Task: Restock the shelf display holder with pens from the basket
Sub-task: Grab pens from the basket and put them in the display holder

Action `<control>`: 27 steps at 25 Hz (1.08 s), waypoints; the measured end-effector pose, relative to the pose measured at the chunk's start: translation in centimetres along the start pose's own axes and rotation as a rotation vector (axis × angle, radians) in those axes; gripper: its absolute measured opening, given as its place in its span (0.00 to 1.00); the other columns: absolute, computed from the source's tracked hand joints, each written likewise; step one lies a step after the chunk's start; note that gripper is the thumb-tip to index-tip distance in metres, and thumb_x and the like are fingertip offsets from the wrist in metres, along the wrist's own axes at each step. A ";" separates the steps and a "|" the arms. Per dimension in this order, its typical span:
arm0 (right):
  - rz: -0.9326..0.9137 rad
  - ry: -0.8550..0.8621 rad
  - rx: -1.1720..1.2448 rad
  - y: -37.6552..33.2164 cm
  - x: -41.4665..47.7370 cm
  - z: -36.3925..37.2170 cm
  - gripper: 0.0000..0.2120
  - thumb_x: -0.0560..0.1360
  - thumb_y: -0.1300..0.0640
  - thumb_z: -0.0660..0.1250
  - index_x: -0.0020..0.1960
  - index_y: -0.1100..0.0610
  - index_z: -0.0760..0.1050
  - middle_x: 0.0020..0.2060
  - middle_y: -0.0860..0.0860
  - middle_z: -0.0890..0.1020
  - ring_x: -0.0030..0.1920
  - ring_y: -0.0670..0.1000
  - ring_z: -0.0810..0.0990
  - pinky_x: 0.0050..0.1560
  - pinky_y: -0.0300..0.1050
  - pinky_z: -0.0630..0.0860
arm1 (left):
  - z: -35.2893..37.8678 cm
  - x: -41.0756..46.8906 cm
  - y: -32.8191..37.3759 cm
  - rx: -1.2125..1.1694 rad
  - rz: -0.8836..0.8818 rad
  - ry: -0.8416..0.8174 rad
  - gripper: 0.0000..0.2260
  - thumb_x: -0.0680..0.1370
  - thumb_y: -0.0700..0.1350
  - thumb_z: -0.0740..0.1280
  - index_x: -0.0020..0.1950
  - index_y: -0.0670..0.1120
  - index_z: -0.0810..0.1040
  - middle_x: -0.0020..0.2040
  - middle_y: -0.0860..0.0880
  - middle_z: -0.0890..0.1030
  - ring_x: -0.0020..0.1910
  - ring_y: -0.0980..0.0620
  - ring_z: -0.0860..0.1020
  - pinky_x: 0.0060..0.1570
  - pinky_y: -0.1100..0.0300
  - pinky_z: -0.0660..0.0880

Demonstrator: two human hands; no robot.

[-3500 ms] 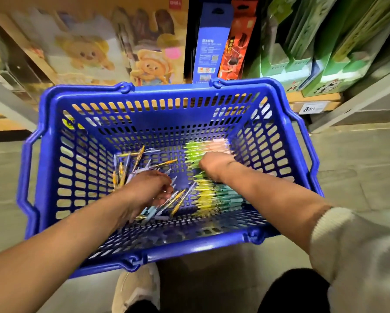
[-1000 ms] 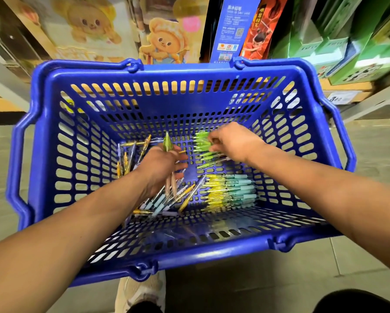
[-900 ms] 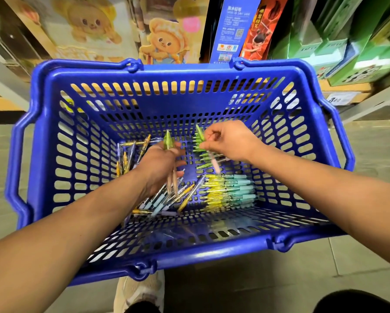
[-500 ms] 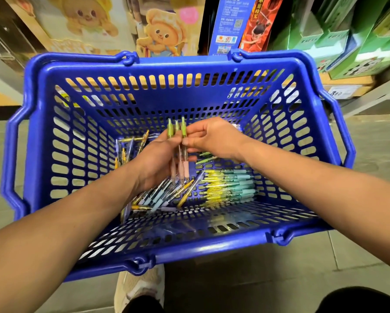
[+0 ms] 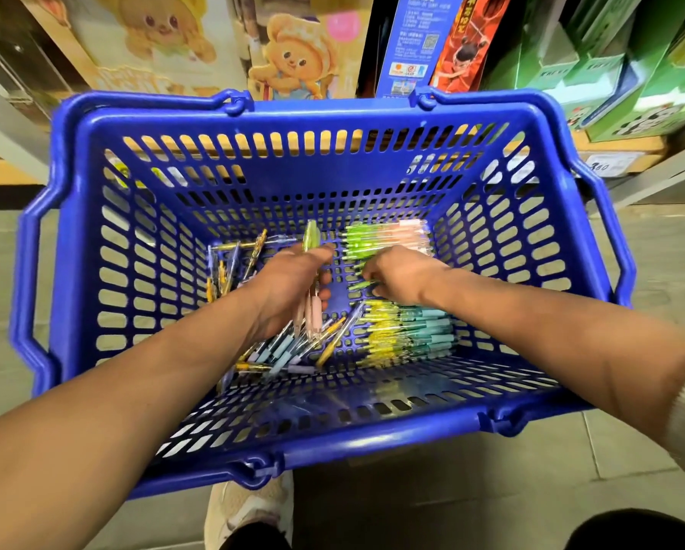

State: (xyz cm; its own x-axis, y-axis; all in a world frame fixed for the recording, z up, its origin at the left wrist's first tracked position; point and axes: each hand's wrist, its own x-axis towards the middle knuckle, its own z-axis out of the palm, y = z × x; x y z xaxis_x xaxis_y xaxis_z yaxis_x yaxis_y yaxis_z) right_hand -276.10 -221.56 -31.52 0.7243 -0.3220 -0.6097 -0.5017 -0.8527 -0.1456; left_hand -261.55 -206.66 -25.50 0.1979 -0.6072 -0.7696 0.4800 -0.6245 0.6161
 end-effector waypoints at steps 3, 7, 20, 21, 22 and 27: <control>-0.055 -0.010 -0.201 -0.2 1.2 0.4 0.12 0.80 0.58 0.66 0.63 0.54 0.78 0.56 0.53 0.79 0.53 0.59 0.82 0.45 0.47 0.77 | 0.0 0.5 -0.2 -0.021 0.009 0.027 0.17 0.84 0.47 0.65 0.70 0.41 0.70 0.37 0.48 0.73 0.30 0.51 0.73 0.32 0.55 0.77; -0.052 0.016 -0.243 -0.4 1.2 -0.2 0.09 0.81 0.56 0.64 0.60 0.56 0.78 0.53 0.54 0.79 0.51 0.59 0.82 0.43 0.47 0.77 | -0.2 0.7 -0.2 -0.086 -0.001 0.055 0.12 0.84 0.47 0.64 0.64 0.41 0.74 0.37 0.47 0.80 0.33 0.50 0.80 0.35 0.53 0.82; 0.113 0.140 1.369 -5.1 -2.3 -4.0 0.06 0.73 0.63 0.76 0.49 0.61 0.84 0.42 0.56 0.88 0.43 0.51 0.87 0.49 0.43 0.84 | 0.2 0.6 0.3 -0.097 0.040 -0.047 0.20 0.84 0.53 0.62 0.69 0.40 0.73 0.49 0.45 0.86 0.44 0.47 0.85 0.52 0.40 0.81; 0.089 0.112 1.441 -5.4 -2.0 -3.9 0.07 0.72 0.66 0.76 0.50 0.61 0.84 0.43 0.56 0.88 0.45 0.53 0.88 0.50 0.44 0.84 | 0.2 0.6 0.3 -0.082 0.040 -0.029 0.21 0.84 0.54 0.62 0.70 0.40 0.71 0.50 0.44 0.86 0.43 0.48 0.85 0.50 0.42 0.82; 0.080 0.093 1.505 -5.2 -1.8 -3.8 0.09 0.72 0.67 0.76 0.50 0.61 0.83 0.43 0.56 0.88 0.46 0.54 0.88 0.50 0.43 0.84 | 0.1 0.6 0.3 -0.082 0.041 0.006 0.21 0.84 0.54 0.62 0.71 0.41 0.70 0.48 0.45 0.86 0.41 0.49 0.85 0.46 0.46 0.82; 0.130 0.191 0.509 0.0 -0.2 -3.6 0.05 0.75 0.58 0.74 0.50 0.52 0.80 0.43 0.47 0.84 0.47 0.50 0.84 0.53 0.44 0.81 | -0.3 0.8 0.2 -0.082 0.017 0.081 0.16 0.84 0.52 0.62 0.65 0.42 0.72 0.39 0.47 0.78 0.34 0.50 0.79 0.38 0.52 0.80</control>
State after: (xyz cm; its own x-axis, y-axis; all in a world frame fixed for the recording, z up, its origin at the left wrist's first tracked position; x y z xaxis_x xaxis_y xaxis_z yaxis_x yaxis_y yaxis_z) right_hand -274.60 -222.99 -28.59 0.6902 -0.5208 -0.5024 -0.7235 -0.5098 -0.4654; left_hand -261.00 -207.16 -26.06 0.2732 -0.5737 -0.7721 0.5435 -0.5703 0.6160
